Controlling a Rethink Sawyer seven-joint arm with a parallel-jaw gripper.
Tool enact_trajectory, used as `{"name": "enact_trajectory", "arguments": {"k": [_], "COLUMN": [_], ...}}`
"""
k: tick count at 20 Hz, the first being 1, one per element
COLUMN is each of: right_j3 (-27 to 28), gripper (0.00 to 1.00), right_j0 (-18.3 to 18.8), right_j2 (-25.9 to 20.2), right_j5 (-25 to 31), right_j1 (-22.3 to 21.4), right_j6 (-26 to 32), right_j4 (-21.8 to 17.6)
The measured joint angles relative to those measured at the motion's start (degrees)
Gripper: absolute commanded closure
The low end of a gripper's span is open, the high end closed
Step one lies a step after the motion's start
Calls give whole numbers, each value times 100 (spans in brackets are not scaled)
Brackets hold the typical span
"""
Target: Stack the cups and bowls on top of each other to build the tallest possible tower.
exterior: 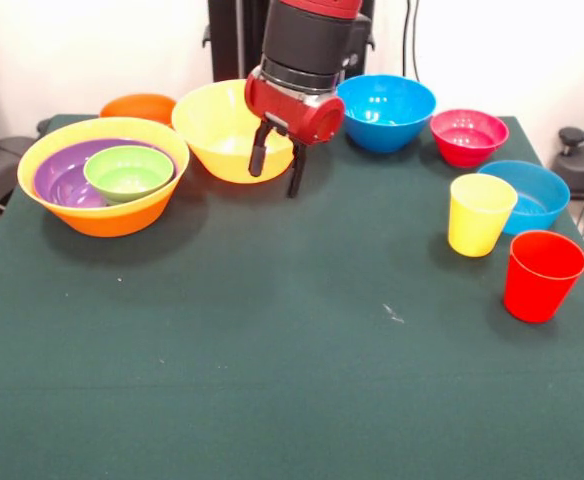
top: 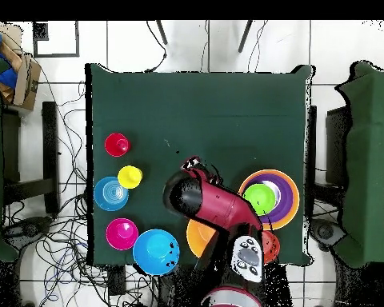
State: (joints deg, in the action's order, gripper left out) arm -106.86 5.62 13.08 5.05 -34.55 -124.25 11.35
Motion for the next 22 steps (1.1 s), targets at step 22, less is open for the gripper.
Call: {"name": "enact_trajectory", "arguments": {"k": [22], "right_j3": [-719], "gripper": [0], "right_j0": [375], "right_j2": [25], "right_j5": [362], "right_j1": [-306], "right_j6": [-6], "right_j4": [648]}}
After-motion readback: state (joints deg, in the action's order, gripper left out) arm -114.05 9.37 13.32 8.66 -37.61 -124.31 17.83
